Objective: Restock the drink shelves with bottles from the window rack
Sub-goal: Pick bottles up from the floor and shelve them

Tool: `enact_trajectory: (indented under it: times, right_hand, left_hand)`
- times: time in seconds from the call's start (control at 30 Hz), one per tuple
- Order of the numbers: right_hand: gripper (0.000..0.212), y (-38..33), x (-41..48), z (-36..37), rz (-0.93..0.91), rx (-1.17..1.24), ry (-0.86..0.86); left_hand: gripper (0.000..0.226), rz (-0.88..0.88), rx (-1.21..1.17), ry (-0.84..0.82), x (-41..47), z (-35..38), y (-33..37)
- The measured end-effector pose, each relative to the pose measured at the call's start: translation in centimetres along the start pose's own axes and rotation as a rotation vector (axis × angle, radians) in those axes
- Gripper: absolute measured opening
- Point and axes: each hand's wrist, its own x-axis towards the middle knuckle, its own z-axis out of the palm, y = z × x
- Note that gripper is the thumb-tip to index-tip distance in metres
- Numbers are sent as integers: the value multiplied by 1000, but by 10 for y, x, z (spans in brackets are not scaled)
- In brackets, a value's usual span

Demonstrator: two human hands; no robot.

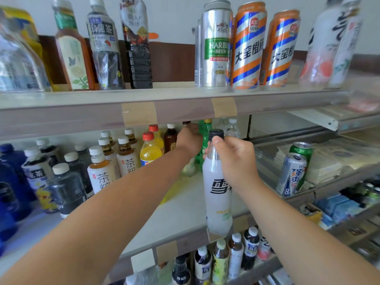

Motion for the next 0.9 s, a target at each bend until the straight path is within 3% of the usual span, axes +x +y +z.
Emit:
enact_trajectory:
  times: [0.13, 0.27, 0.37, 0.53, 0.7, 0.9]
  right_hand:
    - [24, 6, 12, 10, 47, -43, -15]
    - [20, 21, 35, 27, 68, -9, -28]
    - [12, 32, 50, 38, 83, -43, -78]
    - [20, 60, 73, 55, 122, -185, -194]
    - [20, 84, 91, 62, 153, -192, -193]
    - [28, 98, 111, 66, 122, -397, -238]
  left_hand:
    - [28, 80, -45, -53, -20, -6, -18]
    - [44, 57, -174, -28, -36, -16, -24]
    - [42, 55, -211, -17, -33, -17, -30]
    - [35, 87, -218, 108, -28, -22, -30]
    - [21, 95, -210, 121, -17, -27, -37]
    - [37, 129, -299, 160, -31, -33, -35]
